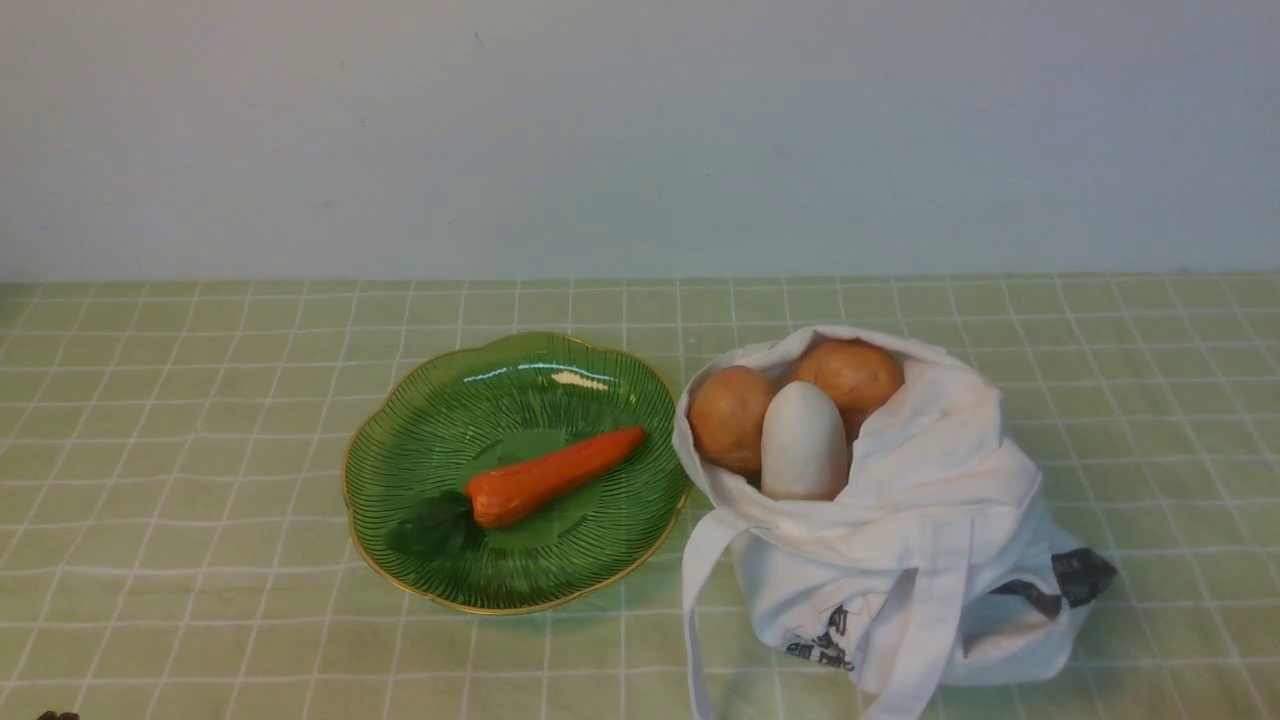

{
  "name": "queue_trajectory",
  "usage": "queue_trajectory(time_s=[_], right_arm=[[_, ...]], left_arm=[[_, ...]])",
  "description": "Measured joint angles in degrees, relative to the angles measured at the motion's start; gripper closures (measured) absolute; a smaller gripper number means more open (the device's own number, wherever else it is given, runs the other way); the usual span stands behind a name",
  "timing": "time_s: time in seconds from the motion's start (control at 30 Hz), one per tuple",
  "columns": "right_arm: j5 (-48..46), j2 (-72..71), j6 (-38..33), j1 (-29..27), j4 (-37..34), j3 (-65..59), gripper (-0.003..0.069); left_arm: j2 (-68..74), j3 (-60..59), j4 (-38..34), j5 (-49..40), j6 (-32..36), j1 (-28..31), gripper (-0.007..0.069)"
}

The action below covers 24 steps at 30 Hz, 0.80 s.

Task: Take vegetables from bag on green coffee tablecloth place on plate.
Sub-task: 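Reach into the cloth bag and grasp a vegetable inside it with the right gripper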

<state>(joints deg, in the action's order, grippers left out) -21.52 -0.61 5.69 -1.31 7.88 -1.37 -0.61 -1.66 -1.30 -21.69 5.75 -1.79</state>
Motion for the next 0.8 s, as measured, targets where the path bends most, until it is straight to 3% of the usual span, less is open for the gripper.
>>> queue_trajectory(time_s=[0.33,0.47,0.6,0.8], right_arm=[[1.75,0.00,-1.52,0.00,2.35,-0.10,0.0669],[11.49,0.00,1.48,0.13,-2.33,-0.33,0.0669],[27.07,0.00,7.91,0.30,-9.44,-0.33,0.0669],[37.62,0.00,9.28,0.36,-10.86,-0.33,0.0669]], left_arm=[[0.00,0.00,0.00,0.00,0.00,0.00,0.0629],[0.00,0.00,0.00,0.00,0.00,0.00,0.0629],[0.00,0.00,0.00,0.00,0.00,0.00,0.0629],[0.00,0.00,0.00,0.00,0.00,0.00,0.0629]])
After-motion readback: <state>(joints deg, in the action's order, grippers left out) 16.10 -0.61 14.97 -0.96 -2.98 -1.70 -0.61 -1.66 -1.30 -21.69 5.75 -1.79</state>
